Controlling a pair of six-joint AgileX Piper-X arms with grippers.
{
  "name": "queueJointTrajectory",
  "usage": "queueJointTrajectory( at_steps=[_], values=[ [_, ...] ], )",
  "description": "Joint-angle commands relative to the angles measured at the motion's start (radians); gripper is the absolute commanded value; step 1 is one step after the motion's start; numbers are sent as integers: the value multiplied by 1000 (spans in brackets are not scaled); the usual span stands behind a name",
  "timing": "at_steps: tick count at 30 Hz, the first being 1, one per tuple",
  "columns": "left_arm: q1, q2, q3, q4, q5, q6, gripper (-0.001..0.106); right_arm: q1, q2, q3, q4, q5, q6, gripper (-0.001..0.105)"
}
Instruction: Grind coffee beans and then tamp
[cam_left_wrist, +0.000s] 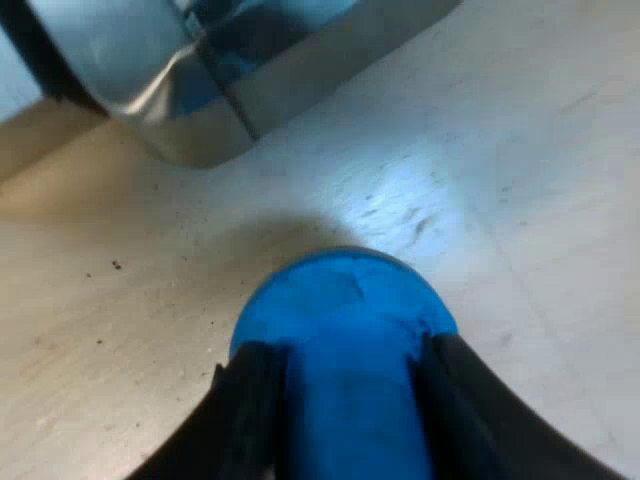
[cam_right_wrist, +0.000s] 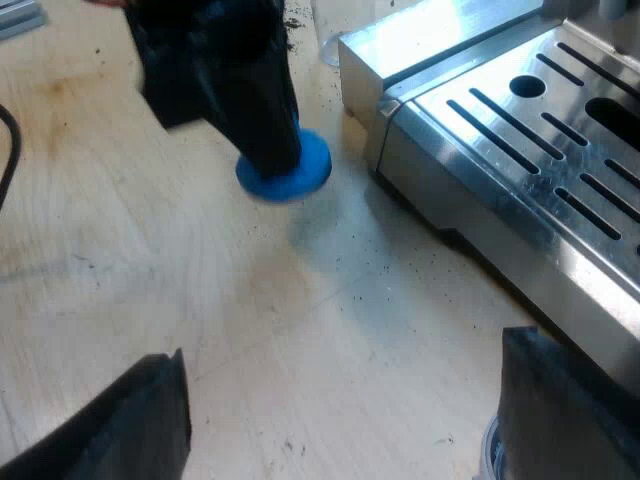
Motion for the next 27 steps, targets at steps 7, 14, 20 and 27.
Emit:
queueJointTrajectory(
  at_steps=[7,14,20,27],
  values=[
    [-105,-310,-3,103,3,-7,0,1,-3,-3,17,32,98,65],
    [-164,-392,-3,145,3,-21,0,1,-16,-3,73,85,103,65],
    [-258,-416,-3,163,3,-62,0,1,-16,90,-21,212,134,65],
    [-273,-416,-3,161,3,-62,0,1,-18,161,-94,263,153,65]
  ],
)
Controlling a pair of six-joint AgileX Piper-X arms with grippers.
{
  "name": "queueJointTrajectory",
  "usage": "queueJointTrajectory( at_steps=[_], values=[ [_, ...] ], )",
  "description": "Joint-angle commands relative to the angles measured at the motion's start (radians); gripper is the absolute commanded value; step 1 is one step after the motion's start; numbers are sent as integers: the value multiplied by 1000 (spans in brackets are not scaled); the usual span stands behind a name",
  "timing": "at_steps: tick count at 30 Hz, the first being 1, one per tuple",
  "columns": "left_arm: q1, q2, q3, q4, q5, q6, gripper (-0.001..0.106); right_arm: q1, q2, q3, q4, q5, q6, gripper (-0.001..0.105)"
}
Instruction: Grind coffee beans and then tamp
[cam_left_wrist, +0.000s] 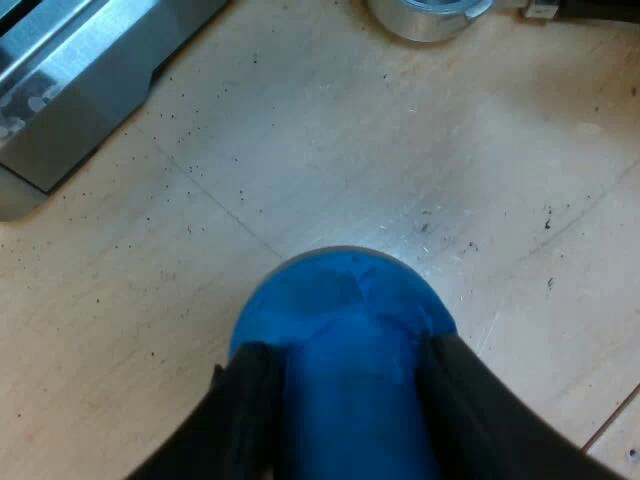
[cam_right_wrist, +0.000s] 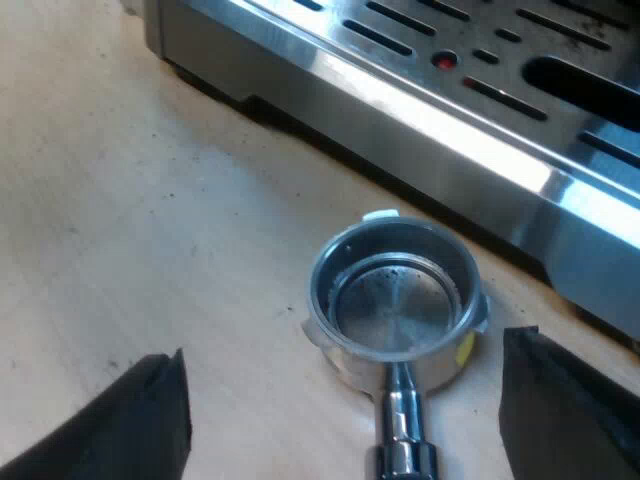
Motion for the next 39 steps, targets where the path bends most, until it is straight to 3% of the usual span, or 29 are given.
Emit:
queueJointTrajectory(
  at_steps=[1,8,15,18,23,29,36,39],
  values=[
    [-5,-7,-3,-8,-6,-13,0,1,-7,13,-33,10,2,65],
    [-5,-7,-9,-7,17,-13,0,1,-45,122,-178,116,31,66],
    [-5,33,-54,-20,19,-10,0,1,-120,172,-176,121,34,66],
    [-5,125,-112,-30,64,0,0,10,-127,186,-176,96,49,66],
    [-5,262,-215,-29,64,50,0,58,-127,192,-168,102,49,66],
    [-7,394,-346,-29,83,88,0,116,-127,192,-159,195,49,66],
    [-116,458,-388,-49,84,127,0,116,-127,192,-157,195,71,66],
    [-169,494,-388,-100,43,127,0,116,-127,192,-153,195,71,66]
  ],
)
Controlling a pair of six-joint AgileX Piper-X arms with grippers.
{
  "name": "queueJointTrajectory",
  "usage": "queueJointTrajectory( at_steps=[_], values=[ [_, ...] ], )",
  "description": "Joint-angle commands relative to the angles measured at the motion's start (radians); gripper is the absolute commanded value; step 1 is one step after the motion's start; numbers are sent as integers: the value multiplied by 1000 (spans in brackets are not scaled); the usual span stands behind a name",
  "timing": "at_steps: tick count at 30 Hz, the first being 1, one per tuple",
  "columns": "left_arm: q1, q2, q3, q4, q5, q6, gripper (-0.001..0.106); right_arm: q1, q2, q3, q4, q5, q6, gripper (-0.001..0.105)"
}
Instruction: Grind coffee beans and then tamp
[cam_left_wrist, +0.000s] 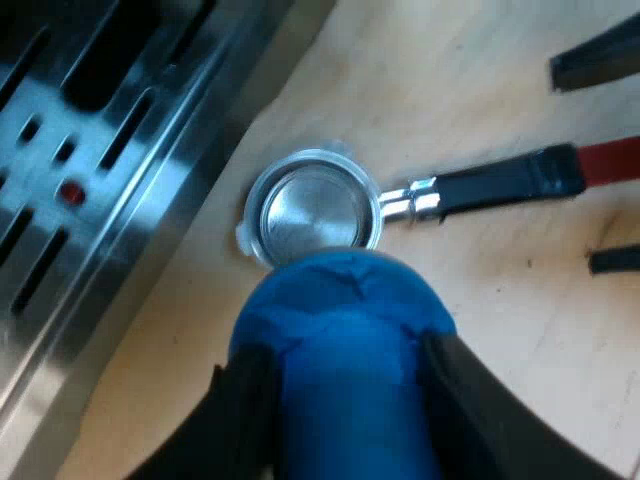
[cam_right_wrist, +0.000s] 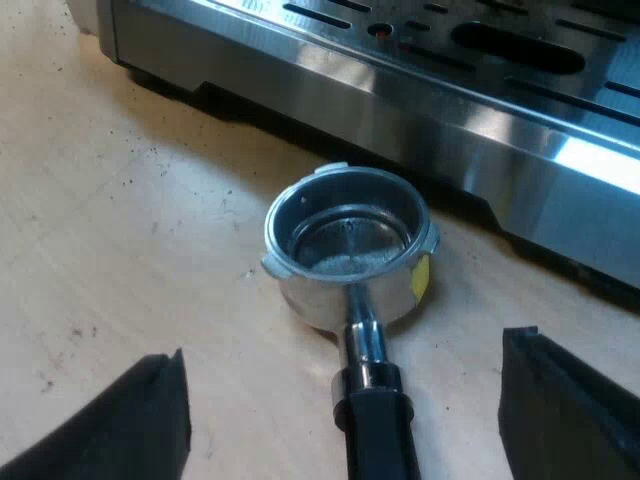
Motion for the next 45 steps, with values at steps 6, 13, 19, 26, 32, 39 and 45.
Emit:
queueJointTrajectory(
  at_steps=[6,13,19,26,32,39,45],
  values=[
    [-91,116,-8,-79,-15,14,0,2,-5,-1,5,7,18,66],
    [-92,200,-8,-114,-25,12,0,2,-5,-1,5,7,18,66],
    [-92,249,-8,-140,-70,17,0,2,-5,-1,5,7,25,66],
    [-90,302,-8,-165,-70,16,0,2,-5,-1,5,7,25,66],
    [-87,343,-8,-196,-72,16,0,2,-5,-1,5,7,25,66],
    [-87,346,-8,-241,-77,16,0,2,-5,-1,7,7,25,66],
    [-87,362,-8,-240,-82,16,0,2,-5,-1,6,7,25,66]
  ],
)
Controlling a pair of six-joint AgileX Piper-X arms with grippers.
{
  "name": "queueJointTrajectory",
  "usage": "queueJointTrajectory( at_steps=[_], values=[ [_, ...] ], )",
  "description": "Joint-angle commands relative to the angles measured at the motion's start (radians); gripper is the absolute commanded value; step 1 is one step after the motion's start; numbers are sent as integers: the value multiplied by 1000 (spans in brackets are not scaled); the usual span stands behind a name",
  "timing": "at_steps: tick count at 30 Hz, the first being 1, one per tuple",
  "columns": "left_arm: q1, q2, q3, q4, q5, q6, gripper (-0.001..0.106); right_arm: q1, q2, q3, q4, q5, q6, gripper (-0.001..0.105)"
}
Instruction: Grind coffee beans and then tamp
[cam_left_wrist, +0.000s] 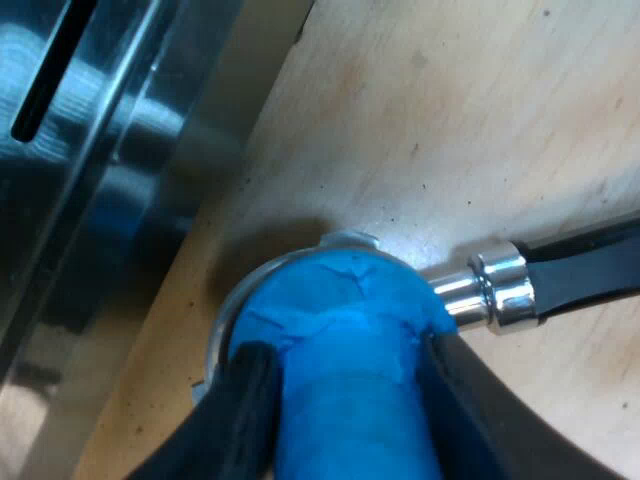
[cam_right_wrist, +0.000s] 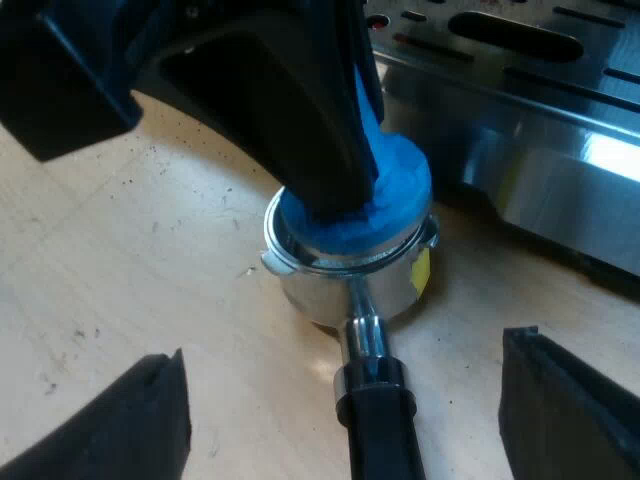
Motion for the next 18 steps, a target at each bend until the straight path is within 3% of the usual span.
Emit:
queueJointTrajectory(
  at_steps=[1,18],
  values=[
    [1,11,-8,-1,-13,6,0,2,-5,-1,3,7,0,66],
    [1,88,-8,54,-13,6,0,2,-5,-1,3,7,0,66]
  ],
)
